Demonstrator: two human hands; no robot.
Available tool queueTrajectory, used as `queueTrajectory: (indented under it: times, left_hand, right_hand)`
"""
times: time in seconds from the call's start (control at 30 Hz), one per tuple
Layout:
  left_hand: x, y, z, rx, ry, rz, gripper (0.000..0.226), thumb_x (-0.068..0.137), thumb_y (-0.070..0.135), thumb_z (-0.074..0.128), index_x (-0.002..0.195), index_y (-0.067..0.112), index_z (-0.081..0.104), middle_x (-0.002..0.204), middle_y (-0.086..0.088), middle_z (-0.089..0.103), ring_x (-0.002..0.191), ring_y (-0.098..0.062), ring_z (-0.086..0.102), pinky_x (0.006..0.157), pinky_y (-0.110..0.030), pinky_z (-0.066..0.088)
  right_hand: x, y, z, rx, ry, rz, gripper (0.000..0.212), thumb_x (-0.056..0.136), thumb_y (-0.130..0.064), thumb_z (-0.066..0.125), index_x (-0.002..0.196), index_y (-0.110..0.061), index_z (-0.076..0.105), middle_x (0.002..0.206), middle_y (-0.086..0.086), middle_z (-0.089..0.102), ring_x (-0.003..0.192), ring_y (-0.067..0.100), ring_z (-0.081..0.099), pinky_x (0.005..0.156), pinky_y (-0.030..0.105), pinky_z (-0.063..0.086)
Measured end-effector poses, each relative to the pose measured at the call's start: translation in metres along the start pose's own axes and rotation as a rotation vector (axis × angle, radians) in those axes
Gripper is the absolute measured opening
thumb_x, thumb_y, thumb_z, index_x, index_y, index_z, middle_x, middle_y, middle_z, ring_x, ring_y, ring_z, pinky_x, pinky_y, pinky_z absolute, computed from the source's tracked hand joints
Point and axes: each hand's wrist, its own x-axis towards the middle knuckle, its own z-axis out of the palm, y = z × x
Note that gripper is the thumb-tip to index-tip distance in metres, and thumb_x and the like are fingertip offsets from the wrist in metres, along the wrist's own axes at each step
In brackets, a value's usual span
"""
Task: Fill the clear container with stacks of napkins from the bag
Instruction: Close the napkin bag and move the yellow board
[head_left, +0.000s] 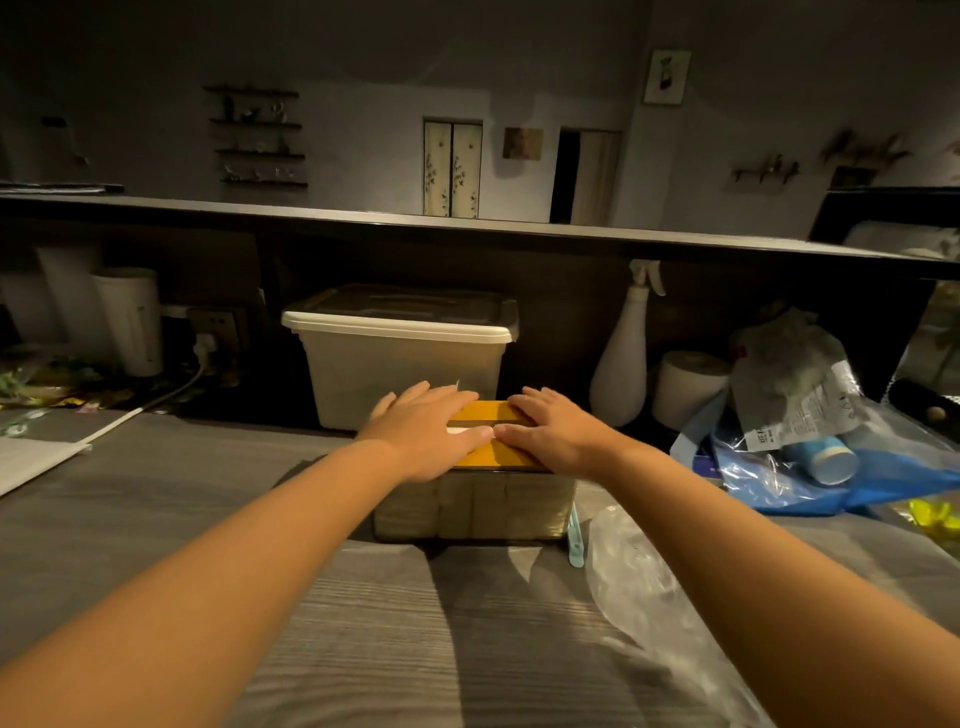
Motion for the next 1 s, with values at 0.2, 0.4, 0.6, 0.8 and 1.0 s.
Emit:
queueTrajectory:
  times: [0.2,0.4,0.6,0.8,1.0]
  left_hand:
    - [0.007,0.002,0.013,0.159,-0.12,-0.004,0.066,0.093,0.074,0.01,0.154,0.05,0.0,0.166,0.012,-0.004,0.153,-0.022,-0.006,0.121,-0.057,-0.002]
    - [0.016,-0.004,0.021,0.215,-0.126,0.001,0.064,0.094,0.072,0.01,0.153,0.05,-0.004,0.166,0.012,-0.006,0.153,-0.023,-0.004,0.121,-0.057,0.0]
    - [0.004,0.005,0.008,0.19,-0.183,-0.004,0.065,0.096,0.07,0.011,0.155,0.045,-0.001,0.167,0.007,-0.002,0.153,-0.026,-0.001,0.121,-0.059,0.002]
    - [-0.015,0.041,-0.004,-0.067,-0.025,0.069,0.052,0.099,0.038,0.048,0.149,0.039,0.034,0.158,0.006,0.034,0.14,-0.023,0.037,0.111,-0.044,0.039]
    - [-0.049,0.105,0.002,-0.062,0.029,0.306,0.057,0.084,0.037,0.069,0.138,0.034,0.05,0.135,0.004,0.053,0.127,-0.019,0.047,0.103,-0.038,0.046]
  right_hand:
    - [0.008,0.016,0.012,-0.489,-0.104,-0.181,0.061,0.102,-0.054,0.033,0.157,-0.037,0.013,0.167,0.01,-0.005,0.152,0.036,-0.012,0.121,0.062,0.009]
    - [0.027,0.027,0.022,-0.469,-0.147,-0.111,0.072,0.097,-0.061,0.023,0.159,-0.029,0.006,0.167,0.009,-0.011,0.152,0.034,-0.015,0.12,0.065,0.006]
    - [0.003,0.012,0.018,-0.341,-0.061,-0.083,0.061,0.102,-0.055,0.033,0.157,-0.035,0.016,0.168,0.004,0.004,0.154,0.032,-0.003,0.121,0.06,0.01]
    - [-0.047,0.007,0.003,-0.001,0.067,0.046,0.039,0.098,-0.055,0.044,0.129,-0.033,0.054,0.129,0.0,0.056,0.118,0.023,0.053,0.104,0.048,0.043]
    - [-0.119,0.038,-0.025,-0.109,-0.029,0.194,0.085,0.076,-0.075,0.063,0.149,-0.04,0.036,0.158,-0.002,0.032,0.141,0.026,0.036,0.113,0.048,0.036]
